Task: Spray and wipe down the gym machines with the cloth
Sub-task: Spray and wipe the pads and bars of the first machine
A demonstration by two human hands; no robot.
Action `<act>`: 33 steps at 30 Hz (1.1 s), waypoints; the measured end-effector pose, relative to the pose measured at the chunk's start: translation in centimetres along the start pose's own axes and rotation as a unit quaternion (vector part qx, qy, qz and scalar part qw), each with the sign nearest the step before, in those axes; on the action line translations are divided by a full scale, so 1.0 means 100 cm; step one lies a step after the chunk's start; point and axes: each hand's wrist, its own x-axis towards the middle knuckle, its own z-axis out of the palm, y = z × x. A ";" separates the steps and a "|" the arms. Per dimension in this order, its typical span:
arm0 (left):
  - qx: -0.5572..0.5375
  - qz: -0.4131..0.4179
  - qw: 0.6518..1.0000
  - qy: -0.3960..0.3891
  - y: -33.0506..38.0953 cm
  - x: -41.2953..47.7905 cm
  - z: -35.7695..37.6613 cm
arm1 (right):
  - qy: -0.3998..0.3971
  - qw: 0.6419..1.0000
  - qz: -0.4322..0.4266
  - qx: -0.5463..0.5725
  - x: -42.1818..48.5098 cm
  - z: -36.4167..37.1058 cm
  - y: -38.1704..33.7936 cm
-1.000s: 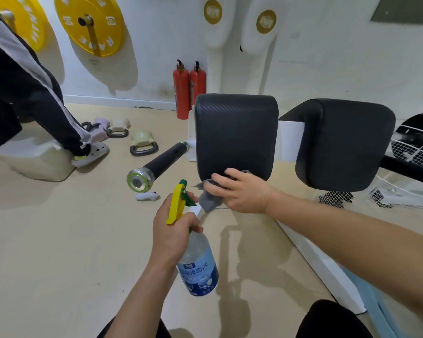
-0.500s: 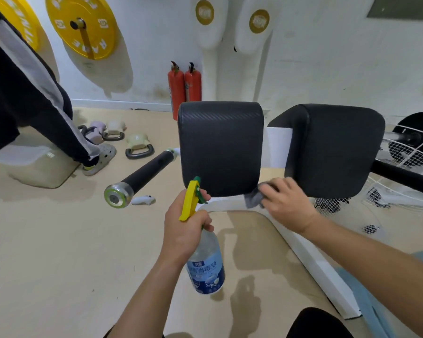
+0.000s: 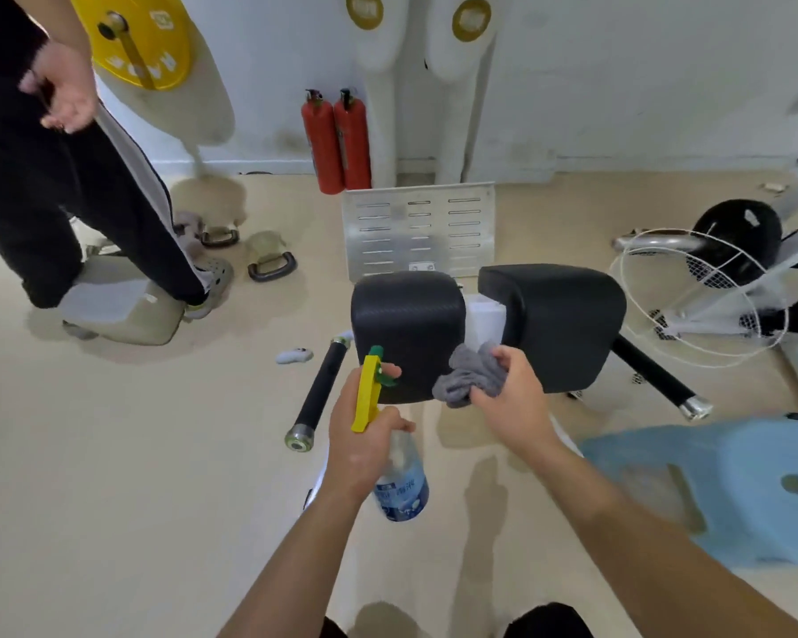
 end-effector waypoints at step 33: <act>0.338 0.059 0.810 -0.475 0.109 0.341 -0.072 | 0.373 0.745 0.360 0.419 0.110 0.052 -0.163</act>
